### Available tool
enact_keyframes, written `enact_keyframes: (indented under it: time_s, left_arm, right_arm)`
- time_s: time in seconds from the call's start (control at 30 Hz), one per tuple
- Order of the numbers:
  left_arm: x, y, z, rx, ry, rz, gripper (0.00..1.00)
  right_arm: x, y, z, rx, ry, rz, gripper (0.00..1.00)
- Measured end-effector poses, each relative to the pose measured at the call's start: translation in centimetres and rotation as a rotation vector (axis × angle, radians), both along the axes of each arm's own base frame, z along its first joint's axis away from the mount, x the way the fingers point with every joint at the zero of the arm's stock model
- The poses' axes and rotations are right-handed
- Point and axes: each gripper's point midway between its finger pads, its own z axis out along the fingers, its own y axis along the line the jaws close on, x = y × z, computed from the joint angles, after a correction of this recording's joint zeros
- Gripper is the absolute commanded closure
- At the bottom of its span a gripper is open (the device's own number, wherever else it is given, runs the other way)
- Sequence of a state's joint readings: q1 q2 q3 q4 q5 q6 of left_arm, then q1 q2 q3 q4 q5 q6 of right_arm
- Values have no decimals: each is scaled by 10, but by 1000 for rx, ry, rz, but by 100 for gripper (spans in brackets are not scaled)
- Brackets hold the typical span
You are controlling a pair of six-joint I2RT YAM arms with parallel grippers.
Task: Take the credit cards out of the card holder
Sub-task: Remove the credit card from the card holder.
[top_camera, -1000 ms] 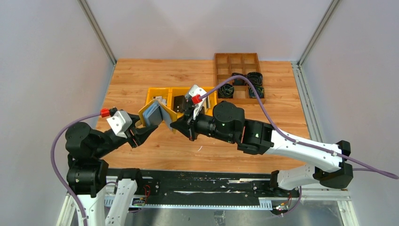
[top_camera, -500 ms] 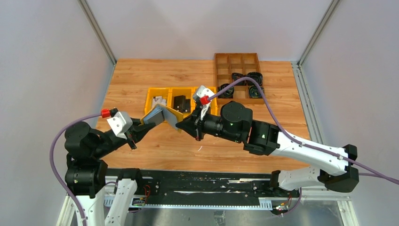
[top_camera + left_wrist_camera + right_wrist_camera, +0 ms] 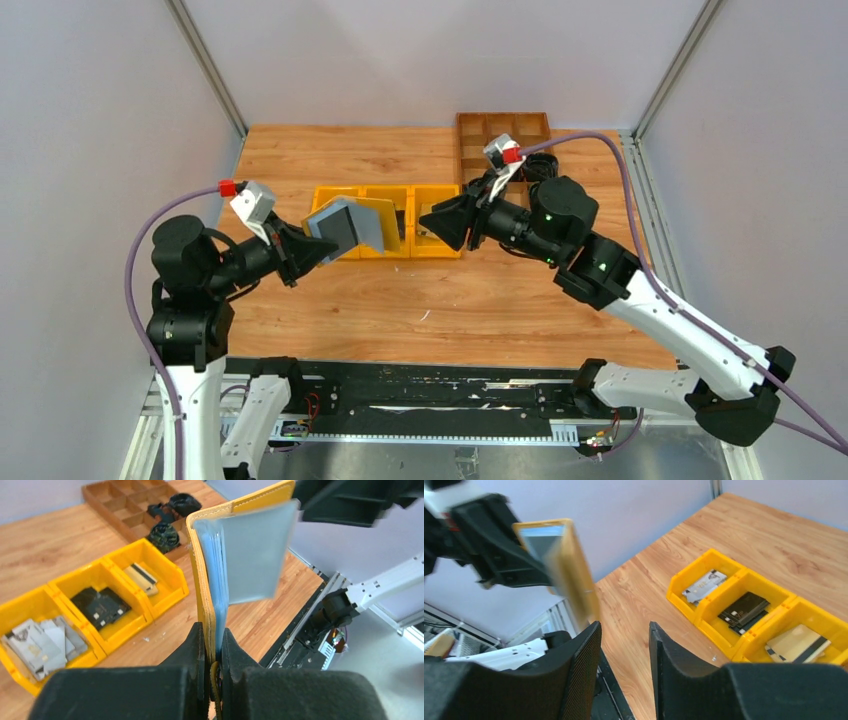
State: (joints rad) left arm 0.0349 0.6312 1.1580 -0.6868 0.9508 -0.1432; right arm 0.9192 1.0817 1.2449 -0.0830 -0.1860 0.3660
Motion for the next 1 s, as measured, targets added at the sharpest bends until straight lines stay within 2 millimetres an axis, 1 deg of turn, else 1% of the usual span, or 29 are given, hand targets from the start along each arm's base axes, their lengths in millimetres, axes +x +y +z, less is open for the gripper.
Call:
enact_keyframes:
  time_s: [0.1, 0.2, 0.27, 0.3, 0.33, 0.37, 0.4, 0.47, 0.53, 0.63, 0.7, 0.73, 1.0]
  left_arm:
    - [14, 4, -10, -8, 78, 46, 100]
    - [23, 10, -21, 0, 140, 94, 100]
    - [29, 14, -28, 10, 175, 125, 100]
    - [31, 15, -31, 15, 188, 132, 100]
    - [31, 16, -35, 20, 201, 135, 100]
    - [32, 16, -37, 23, 211, 135, 100]
    - [31, 16, -39, 27, 221, 134, 100]
    - [30, 16, -41, 31, 229, 129, 100]
    - [27, 14, -42, 32, 230, 113, 100]
    - [18, 8, -38, 22, 232, 59, 100]
    - [11, 3, -32, 13, 226, 19, 100]
    - [7, 1, -29, 7, 221, -4, 100]
    - [-9, -10, -21, -26, 218, -121, 100]
  right_arm:
    - [-9, -8, 15, 44, -10, 10, 55]
    - [-30, -4, 42, 144, -26, 111, 48]
    - [-45, 8, 54, 192, -25, 202, 47]
    - [-54, 18, 59, 209, -21, 259, 46]
    - [-61, 26, 63, 222, -17, 300, 43]
    - [-67, 38, 64, 231, -5, 350, 42]
    - [-72, 51, 62, 232, 12, 397, 42]
    - [-70, 72, 47, 212, 58, 442, 42]
    - [-62, 93, 22, 169, 118, 460, 42]
    - [-49, 113, -18, 93, 206, 452, 42]
    - [-44, 115, -31, 67, 235, 439, 42]
    - [-44, 115, -33, 60, 242, 438, 42]
    - [-38, 90, -26, 96, 220, 407, 42]
